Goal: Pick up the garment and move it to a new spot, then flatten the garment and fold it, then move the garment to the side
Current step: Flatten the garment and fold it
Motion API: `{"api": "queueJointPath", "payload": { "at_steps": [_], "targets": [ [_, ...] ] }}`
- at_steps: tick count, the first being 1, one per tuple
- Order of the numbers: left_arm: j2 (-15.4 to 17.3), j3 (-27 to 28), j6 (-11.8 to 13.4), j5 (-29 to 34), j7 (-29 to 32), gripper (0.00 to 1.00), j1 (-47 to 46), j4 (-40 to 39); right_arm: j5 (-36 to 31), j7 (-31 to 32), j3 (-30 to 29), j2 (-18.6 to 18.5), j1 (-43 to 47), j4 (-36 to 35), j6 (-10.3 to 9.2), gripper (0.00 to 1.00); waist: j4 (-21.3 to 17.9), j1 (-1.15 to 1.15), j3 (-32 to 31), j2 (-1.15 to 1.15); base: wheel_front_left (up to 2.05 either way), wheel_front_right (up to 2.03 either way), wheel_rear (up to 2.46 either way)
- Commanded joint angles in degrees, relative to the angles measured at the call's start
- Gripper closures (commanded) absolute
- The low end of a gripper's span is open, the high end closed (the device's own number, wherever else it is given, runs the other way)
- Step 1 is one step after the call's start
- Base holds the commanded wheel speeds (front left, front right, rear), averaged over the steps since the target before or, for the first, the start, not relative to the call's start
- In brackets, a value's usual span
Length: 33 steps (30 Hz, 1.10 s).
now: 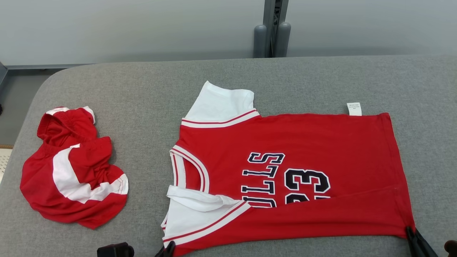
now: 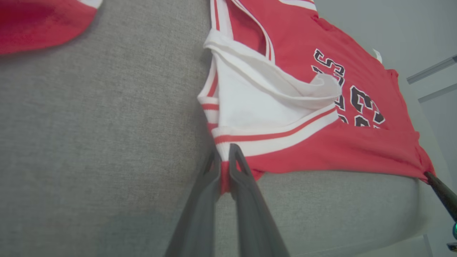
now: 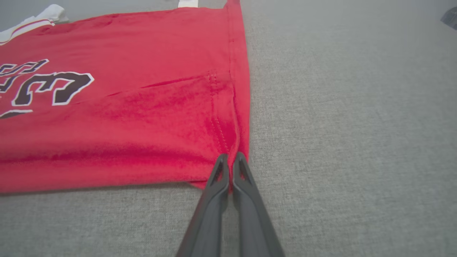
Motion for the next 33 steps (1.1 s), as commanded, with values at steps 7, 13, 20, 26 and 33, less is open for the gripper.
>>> {"api": "queueJointPath", "payload": {
  "at_steps": [7,13,20,26,33],
  "targets": [
    [0.26,-0.04,0.81,1.15,-0.87,0.00,-1.64,2.10,-1.30,-0.33,-1.52,-0.65,0.37,-1.98,-0.04,0.00,-0.44,0.00,-0.46,0.00,0.00,0.00,0.00],
    [0.00,1.09,2.22,1.82,-2.86,0.00,-2.14,2.56,-2.57,-1.09,-4.98,0.29,0.43,-3.25,-0.03,0.00,-0.55,0.00,-1.49,0.00,0.00,0.00,0.00],
    [0.22,1.93,3.12,3.49,-5.69,0.00,-3.13,0.53,-6.19,-2.19,-7.15,3.46,-0.97,-6.79,-0.04,0.00,-0.99,0.00,-3.34,0.00,0.00,0.00,0.00],
    [-1.31,1.94,2.93,6.48,-11.95,0.00,-6.18,0.26,-8.15,-2.46,-4.57,5.29,-1.52,-9.04,-0.03,0.00,-1.07,0.00,-5.26,0.00,0.00,0.00,0.00],
    [-3.71,1.63,1.78,9.55,-20.09,0.00,-9.09,2.48,-9.25,-2.52,-0.14,6.78,-2.26,-14.20,-0.03,0.00,-1.90,0.00,-7.30,0.00,0.00,0.00,0.00]
  ]
}}
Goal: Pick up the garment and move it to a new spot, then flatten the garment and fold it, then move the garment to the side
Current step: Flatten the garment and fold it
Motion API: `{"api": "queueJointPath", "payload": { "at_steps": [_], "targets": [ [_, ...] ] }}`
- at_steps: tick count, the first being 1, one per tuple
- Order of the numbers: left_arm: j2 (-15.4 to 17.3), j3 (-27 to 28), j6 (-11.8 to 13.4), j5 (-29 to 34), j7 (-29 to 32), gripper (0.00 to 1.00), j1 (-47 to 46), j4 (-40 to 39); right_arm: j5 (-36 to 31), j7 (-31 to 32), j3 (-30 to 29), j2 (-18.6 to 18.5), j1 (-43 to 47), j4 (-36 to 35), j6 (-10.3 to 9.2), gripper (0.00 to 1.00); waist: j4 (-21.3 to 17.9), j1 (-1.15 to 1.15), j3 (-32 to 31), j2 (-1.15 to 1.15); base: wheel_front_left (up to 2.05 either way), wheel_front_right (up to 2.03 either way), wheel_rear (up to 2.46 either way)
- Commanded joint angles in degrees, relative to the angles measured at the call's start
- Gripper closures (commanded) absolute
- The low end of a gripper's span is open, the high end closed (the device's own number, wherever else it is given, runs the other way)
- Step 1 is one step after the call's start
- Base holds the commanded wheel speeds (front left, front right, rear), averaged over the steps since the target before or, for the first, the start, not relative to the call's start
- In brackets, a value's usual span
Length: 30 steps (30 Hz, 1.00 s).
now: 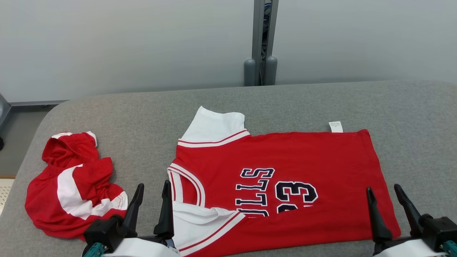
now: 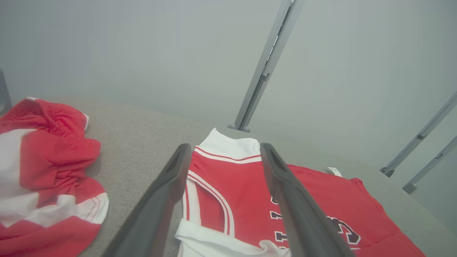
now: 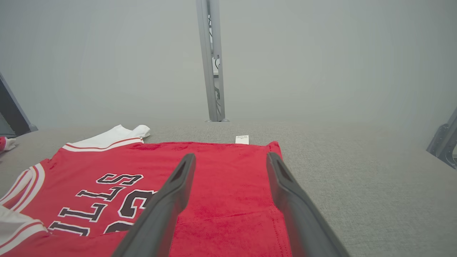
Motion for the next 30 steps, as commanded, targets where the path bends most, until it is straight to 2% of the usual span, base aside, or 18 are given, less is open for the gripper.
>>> {"api": "queueJointPath", "payload": {
  "at_steps": [1,8,14,18,30],
  "targets": [
    [-0.20,0.12,-0.41,1.32,-1.30,0.00,-1.13,0.55,-0.60,-0.37,0.83,0.20,-0.76,-1.21,-0.02,0.00,-0.43,0.00,-0.59,0.00,0.00,0.00,0.00],
    [-1.38,0.00,-0.66,7.48,-3.16,0.00,-3.58,2.26,-1.86,-0.38,4.21,0.88,-2.13,-3.94,-0.02,0.00,-1.06,0.00,-1.82,0.00,0.00,0.00,0.00],
    [-3.41,1.72,0.03,11.42,-3.23,0.00,-2.82,1.40,-3.15,-0.39,4.45,1.38,-0.77,-6.45,-0.02,0.00,-1.29,0.00,-2.21,0.00,0.00,0.00,0.00],
    [-4.21,2.41,0.22,13.17,-3.24,0.00,-2.05,1.15,-3.90,-0.39,4.13,1.54,-0.21,-6.87,-0.02,0.00,-1.47,0.00,-2.11,0.00,0.00,0.00,0.00],
    [-4.63,1.98,-1.79,15.69,-3.23,0.00,-4.61,5.87,-4.17,-0.39,4.19,1.88,-0.04,-6.98,-0.02,0.00,-1.82,0.00,-1.14,0.00,0.00,0.00,0.00]
  ]
}}
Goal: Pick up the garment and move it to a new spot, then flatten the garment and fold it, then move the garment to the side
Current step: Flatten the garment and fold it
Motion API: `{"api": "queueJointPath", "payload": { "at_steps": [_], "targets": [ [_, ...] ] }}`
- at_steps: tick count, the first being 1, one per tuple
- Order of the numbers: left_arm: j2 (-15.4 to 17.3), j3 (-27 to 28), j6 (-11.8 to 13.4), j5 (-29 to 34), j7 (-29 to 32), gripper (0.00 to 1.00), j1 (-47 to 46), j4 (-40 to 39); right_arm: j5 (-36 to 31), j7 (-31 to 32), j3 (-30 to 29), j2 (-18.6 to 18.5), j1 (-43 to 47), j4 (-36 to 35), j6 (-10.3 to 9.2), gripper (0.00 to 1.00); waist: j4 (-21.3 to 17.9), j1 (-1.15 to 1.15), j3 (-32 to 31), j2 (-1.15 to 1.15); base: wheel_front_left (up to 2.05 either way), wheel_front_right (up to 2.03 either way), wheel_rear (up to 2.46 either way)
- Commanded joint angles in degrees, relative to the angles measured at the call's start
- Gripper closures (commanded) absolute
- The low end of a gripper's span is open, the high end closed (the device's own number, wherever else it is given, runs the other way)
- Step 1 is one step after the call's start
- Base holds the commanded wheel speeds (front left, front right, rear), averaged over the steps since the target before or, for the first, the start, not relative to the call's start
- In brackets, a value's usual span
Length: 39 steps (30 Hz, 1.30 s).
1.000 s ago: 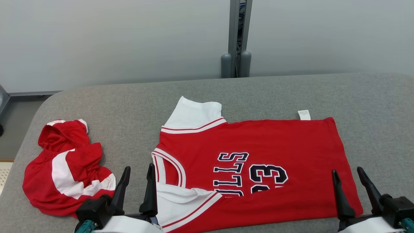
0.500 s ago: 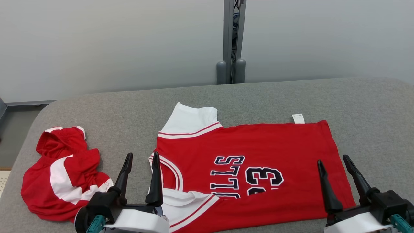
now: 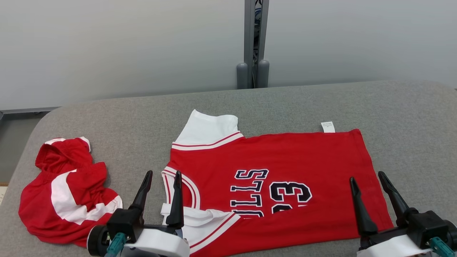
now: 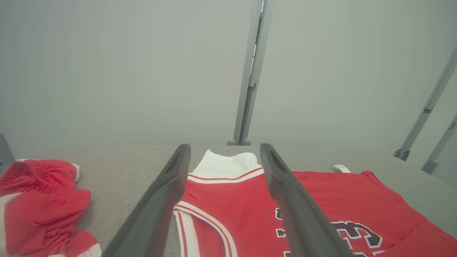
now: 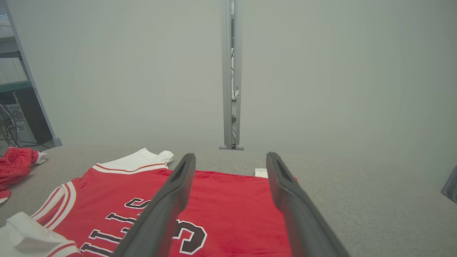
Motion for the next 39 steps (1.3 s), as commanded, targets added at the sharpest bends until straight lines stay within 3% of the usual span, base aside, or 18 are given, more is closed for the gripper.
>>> {"api": "queueJointPath", "payload": {
  "at_steps": [1,13,30,39],
  "targets": [
    [0.21,0.02,-0.60,0.15,-0.11,0.00,-1.76,0.86,-0.36,-0.39,-0.05,-0.04,0.45,-0.10,-0.02,0.00,-0.06,0.00,0.34,0.00,0.00,0.00,0.00],
    [2.16,1.40,-4.61,-1.50,6.51,0.00,-21.87,14.42,-0.53,-0.40,1.12,-0.52,-4.96,-0.86,-0.02,0.00,-3.58,0.00,10.21,0.00,0.00,0.00,0.00],
    [5.59,0.52,-9.99,-1.03,17.72,0.00,-52.61,40.74,-0.23,-0.40,2.48,0.41,-12.51,-2.32,-0.02,0.00,-10.65,0.00,25.99,0.00,0.00,0.00,0.00],
    [7.35,-2.52,-7.76,2.34,24.59,0.00,-61.52,50.29,0.49,-0.40,3.13,0.48,-14.09,-2.75,-0.02,0.00,-13.12,0.00,29.20,0.00,0.00,0.00,0.00]
  ]
}}
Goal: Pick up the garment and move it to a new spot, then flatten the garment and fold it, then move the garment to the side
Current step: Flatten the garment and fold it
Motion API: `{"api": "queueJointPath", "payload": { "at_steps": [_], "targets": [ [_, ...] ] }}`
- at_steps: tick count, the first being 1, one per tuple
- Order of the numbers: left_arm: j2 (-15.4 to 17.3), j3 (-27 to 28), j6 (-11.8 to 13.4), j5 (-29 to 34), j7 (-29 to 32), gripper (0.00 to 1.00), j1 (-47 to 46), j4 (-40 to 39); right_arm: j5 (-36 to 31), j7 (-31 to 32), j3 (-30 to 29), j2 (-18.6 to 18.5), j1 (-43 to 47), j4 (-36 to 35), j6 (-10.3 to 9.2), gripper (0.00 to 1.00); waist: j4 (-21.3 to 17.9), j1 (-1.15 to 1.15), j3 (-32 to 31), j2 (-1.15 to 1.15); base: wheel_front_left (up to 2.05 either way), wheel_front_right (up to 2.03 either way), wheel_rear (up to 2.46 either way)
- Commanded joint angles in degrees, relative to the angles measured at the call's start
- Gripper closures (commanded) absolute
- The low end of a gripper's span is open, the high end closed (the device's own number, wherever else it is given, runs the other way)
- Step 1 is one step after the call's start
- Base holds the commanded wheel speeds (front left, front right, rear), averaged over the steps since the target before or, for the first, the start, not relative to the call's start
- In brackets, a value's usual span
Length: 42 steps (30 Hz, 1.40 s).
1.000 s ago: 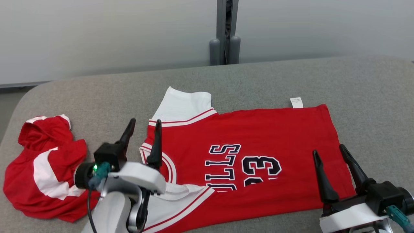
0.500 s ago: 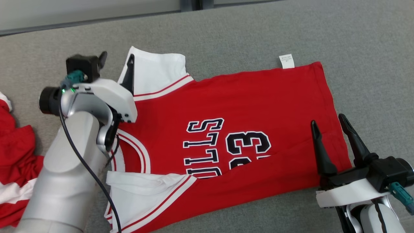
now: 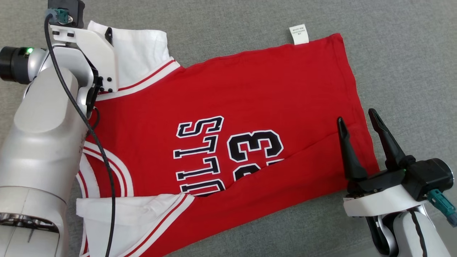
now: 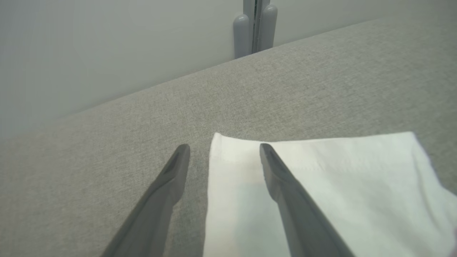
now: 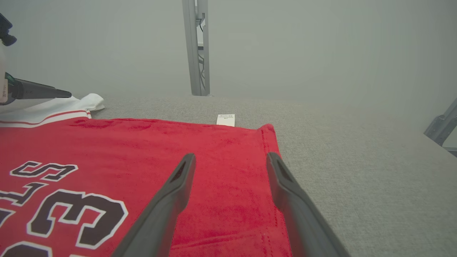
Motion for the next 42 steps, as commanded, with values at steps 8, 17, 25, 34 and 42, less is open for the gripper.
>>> {"api": "queueJointPath", "payload": {
  "at_steps": [8,17,25,34,42],
  "targets": [
    [0.59,0.66,1.23,-0.92,1.84,0.51,-3.11,5.01,1.44,-0.40,0.27,-0.10,-0.14,-0.03,-0.02,0.00,-1.81,0.00,0.95,0.00,0.00,0.00,0.00],
    [-0.60,-0.84,-0.03,-0.84,-0.38,1.00,-4.66,6.41,0.11,-0.40,-0.45,-0.09,-0.51,0.11,-0.02,0.00,-0.95,0.00,0.13,0.00,0.00,0.00,0.00],
    [-2.06,-0.62,-2.45,-2.67,-3.62,1.00,-5.36,5.20,7.06,-0.35,-0.82,-0.32,-5.69,7.33,-0.01,0.00,0.66,0.00,-1.04,0.00,0.00,0.00,0.00],
    [-2.20,-1.60,-3.84,-3.01,-4.03,1.00,-5.44,2.75,13.00,17.97,1.00,-6.66,-22.09,19.77,-0.03,0.00,1.87,0.00,-1.04,0.00,0.00,0.00,0.00],
    [-1.20,-3.04,-4.16,-2.17,-2.97,1.00,-4.82,-1.98,14.86,36.29,4.39,-9.72,-34.26,27.83,-0.02,0.00,2.89,0.00,-0.16,0.00,0.00,0.00,0.00]
  ]
}}
